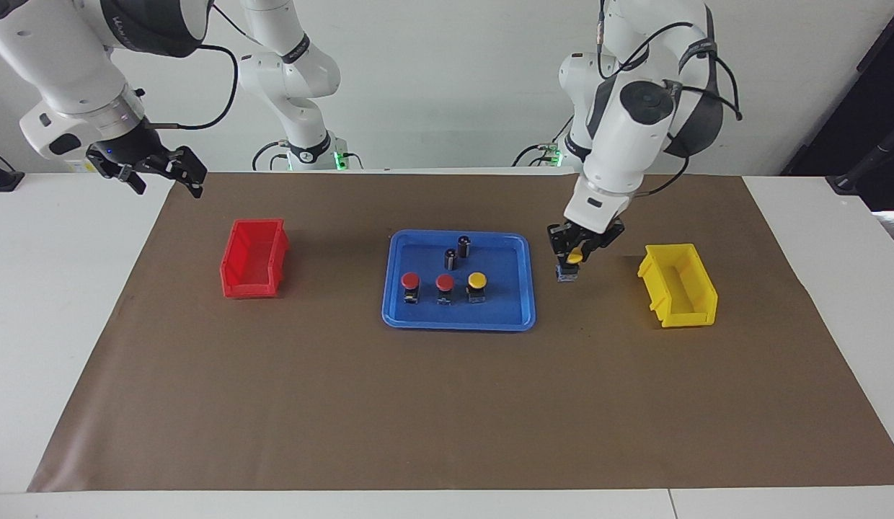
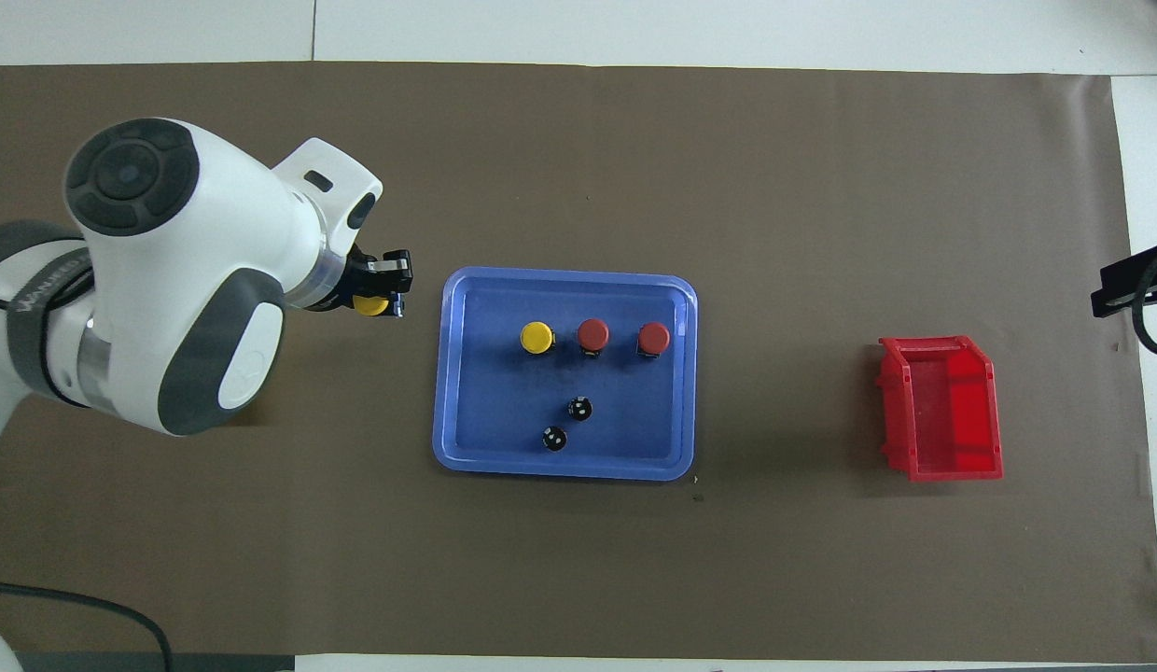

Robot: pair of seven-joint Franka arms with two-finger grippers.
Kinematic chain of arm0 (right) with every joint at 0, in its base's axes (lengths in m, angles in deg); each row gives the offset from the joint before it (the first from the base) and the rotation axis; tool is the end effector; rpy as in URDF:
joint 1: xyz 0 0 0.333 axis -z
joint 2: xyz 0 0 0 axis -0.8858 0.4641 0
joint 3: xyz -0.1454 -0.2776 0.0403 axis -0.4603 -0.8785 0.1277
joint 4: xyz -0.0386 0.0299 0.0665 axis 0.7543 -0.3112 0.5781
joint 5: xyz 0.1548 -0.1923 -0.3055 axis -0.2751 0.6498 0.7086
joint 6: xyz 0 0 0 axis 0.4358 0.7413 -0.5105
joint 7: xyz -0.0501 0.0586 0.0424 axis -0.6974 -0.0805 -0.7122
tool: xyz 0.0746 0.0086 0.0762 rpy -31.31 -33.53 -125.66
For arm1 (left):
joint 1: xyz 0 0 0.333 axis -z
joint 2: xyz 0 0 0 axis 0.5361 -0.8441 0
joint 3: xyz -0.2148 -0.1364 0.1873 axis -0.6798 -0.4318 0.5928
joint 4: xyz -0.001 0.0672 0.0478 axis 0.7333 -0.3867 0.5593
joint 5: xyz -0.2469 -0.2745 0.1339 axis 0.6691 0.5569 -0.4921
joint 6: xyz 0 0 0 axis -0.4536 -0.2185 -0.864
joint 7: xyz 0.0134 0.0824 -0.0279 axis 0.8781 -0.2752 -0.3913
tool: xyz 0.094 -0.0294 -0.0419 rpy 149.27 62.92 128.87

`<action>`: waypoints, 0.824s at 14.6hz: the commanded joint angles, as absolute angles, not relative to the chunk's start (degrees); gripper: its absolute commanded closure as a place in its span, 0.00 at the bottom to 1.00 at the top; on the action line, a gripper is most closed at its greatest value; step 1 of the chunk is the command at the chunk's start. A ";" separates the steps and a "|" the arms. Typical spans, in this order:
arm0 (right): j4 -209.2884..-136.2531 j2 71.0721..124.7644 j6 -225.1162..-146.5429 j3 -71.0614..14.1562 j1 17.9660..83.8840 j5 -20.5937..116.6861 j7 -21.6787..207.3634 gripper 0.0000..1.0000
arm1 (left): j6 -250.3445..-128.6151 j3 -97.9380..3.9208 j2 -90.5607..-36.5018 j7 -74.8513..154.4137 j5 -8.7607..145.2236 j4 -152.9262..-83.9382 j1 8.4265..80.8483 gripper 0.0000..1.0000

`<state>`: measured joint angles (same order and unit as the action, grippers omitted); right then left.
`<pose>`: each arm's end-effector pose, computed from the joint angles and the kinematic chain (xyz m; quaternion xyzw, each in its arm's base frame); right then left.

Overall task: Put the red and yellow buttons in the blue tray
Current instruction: 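Carry the second yellow button into the tray and open the left gripper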

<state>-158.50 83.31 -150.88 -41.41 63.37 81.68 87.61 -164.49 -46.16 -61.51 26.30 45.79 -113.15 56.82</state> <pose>0.5385 -0.0701 0.6140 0.9968 -0.0360 -0.0680 0.0214 0.5383 -0.2717 0.4643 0.9991 0.0301 0.0001 0.0284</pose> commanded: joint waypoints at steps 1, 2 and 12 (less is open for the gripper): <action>-160.86 81.79 -152.25 -41.02 63.67 81.89 89.06 0.00 | -168.51 -45.04 -63.48 25.09 47.49 -114.09 59.48 0.98; -160.69 81.87 -152.52 -40.84 63.58 82.06 88.98 0.00 | -169.91 -45.04 -64.62 24.64 47.49 -114.09 60.27 0.98; -161.04 81.52 -153.31 -40.66 63.93 81.80 88.54 0.00 | -176.51 -45.04 -67.79 22.80 47.58 -118.75 64.32 0.98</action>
<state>-159.18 83.03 -152.14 -41.03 63.43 81.68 87.65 -173.98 -46.04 -67.54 23.69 46.62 -117.14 62.97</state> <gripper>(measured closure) 0.000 0.586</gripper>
